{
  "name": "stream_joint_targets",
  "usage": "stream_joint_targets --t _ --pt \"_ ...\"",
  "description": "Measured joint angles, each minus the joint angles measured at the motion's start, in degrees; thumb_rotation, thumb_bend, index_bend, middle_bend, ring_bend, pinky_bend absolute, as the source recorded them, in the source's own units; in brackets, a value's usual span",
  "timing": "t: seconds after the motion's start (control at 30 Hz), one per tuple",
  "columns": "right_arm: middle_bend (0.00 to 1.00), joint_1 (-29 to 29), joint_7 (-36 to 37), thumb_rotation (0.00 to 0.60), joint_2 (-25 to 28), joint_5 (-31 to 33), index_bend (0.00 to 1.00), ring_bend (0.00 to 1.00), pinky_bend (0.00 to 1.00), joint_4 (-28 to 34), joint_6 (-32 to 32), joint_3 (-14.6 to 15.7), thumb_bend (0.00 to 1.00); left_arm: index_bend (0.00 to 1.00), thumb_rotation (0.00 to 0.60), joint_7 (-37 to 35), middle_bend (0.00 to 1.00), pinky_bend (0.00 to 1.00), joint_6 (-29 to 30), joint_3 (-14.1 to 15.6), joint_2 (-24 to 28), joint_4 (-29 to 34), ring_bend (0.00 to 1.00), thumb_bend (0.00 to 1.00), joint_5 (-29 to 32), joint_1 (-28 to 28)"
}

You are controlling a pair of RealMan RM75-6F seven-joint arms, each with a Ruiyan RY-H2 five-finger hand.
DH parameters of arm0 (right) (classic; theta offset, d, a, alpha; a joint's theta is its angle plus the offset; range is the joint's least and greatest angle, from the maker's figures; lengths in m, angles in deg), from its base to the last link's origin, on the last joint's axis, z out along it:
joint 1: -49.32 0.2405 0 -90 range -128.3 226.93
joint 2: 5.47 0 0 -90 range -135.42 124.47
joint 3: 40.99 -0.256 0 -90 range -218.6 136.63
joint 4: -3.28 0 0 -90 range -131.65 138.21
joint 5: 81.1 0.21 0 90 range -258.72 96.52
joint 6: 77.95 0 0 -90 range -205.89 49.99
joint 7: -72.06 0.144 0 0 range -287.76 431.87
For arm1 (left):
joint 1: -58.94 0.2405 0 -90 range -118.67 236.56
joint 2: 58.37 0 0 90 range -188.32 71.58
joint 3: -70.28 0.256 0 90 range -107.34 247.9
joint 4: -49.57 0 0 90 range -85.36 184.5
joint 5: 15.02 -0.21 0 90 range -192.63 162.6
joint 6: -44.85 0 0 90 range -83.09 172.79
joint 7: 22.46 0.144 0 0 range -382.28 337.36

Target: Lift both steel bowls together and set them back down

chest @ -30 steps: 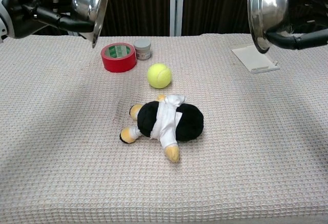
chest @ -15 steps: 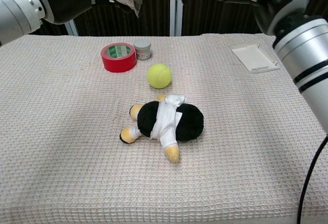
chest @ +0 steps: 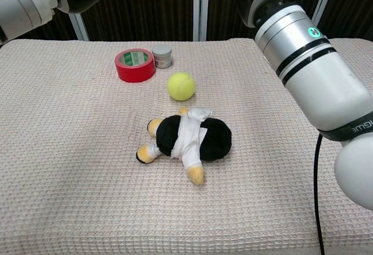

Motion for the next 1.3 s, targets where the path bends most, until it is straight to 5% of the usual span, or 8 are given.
stream_joint_targets --t 0.27,0.6,0.87,1.07,1.3 --pt "0.32 -3.6 2.4 0.6 3.7 0.6 0.28 0.24 0.36 2.9 -3.0 0.7 0.26 0.39 0.6 -2.6 0.35 0.49 0.3 -0.2 1.0 -1.8 0.31 0.13 0.7 0.7" --pt "0.31 2.4 2.9 0.6 0.1 0.6 0.28 0.24 0.36 0.0 2.5 0.4 0.25 0.39 0.6 -4.0 0.35 0.49 -1.1 0.0 0.7 -1.5 0.31 0.13 -1.4 -1.2" --pt "0.31 -2.1 0.7 0.6 3.3 0.1 0.28 0.24 0.36 1.5 -3.2 1.7 0.26 0.39 0.6 -3.0 0.35 0.49 0.6 1.3 3.1 -2.5 0.31 0.13 -0.4 1.6" --pt "0.3 -8.5 -6.0 0.6 11.2 0.8 0.28 0.24 0.36 4.7 -4.9 6.0 0.25 0.39 0.6 3.1 0.35 0.49 -0.3 4.0 4.7 -6.8 0.31 0.13 0.8 3.1" --pt "0.28 -14.6 -20.8 0.6 23.7 3.7 0.28 0.19 0.32 12.7 -1.1 14.0 0.26 0.38 0.6 20.5 0.35 0.49 -3.0 8.4 6.7 -13.4 0.31 0.14 1.9 4.5"
